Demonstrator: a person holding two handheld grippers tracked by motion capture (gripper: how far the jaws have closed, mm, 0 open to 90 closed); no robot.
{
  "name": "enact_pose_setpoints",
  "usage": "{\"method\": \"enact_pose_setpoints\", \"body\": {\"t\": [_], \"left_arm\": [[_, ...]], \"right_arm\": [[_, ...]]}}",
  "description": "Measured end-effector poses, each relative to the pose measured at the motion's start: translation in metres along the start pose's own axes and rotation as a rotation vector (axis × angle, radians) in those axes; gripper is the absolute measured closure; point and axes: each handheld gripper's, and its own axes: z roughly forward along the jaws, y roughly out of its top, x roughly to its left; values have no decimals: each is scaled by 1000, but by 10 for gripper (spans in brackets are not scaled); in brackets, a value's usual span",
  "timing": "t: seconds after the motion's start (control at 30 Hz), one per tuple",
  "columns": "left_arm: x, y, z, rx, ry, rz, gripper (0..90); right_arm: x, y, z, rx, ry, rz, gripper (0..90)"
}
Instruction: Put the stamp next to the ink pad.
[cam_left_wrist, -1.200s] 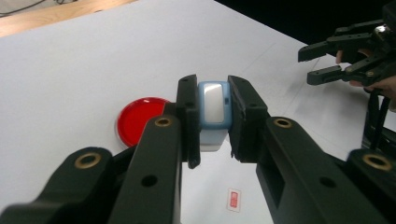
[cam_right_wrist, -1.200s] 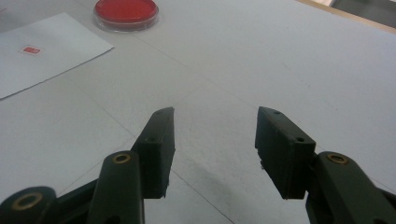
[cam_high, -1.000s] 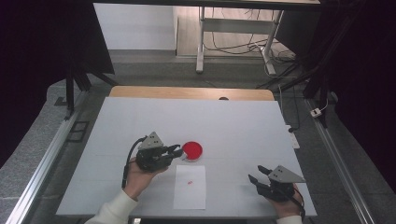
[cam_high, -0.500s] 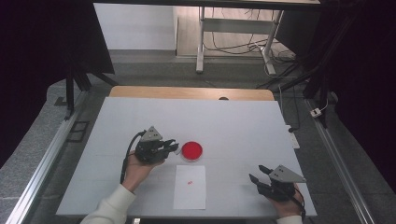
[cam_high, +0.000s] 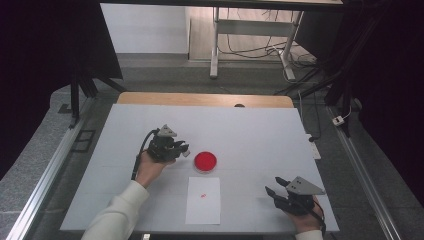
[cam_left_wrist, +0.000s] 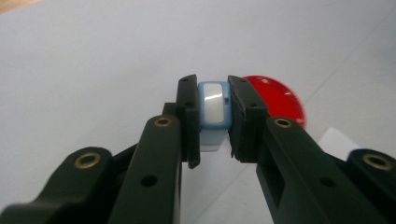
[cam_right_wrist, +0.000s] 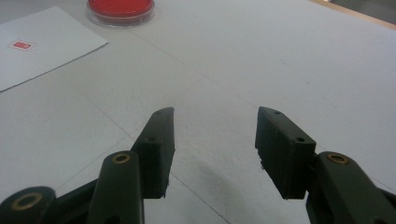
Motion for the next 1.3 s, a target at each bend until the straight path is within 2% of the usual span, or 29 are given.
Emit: {"method": "enact_pose_setpoints", "body": {"t": [0.4,0.63,0.83,1.07,1.1,1.2,1.3], "left_arm": [[10,-1,20,60,19,-23,754],[10,-1,24,79,28,-11,754],[5,-1,29,110,55,29,753],[6,-1,30,105,43,16,745],[6,-1,29,103,40,18,734],[4,0,25,70,41,13,596],[3,1,20,36,42,-4,495]], "right_arm": [[0,0,1,9,2,-4,469],[1,-1,2,14,1,-6,467],[0,-1,2,13,2,-5,467],[1,-1,2,18,-4,-1,467],[0,-1,2,16,-4,-2,467],[0,-1,2,15,-6,-2,467],[0,-1,2,15,-5,-2,466]]}}
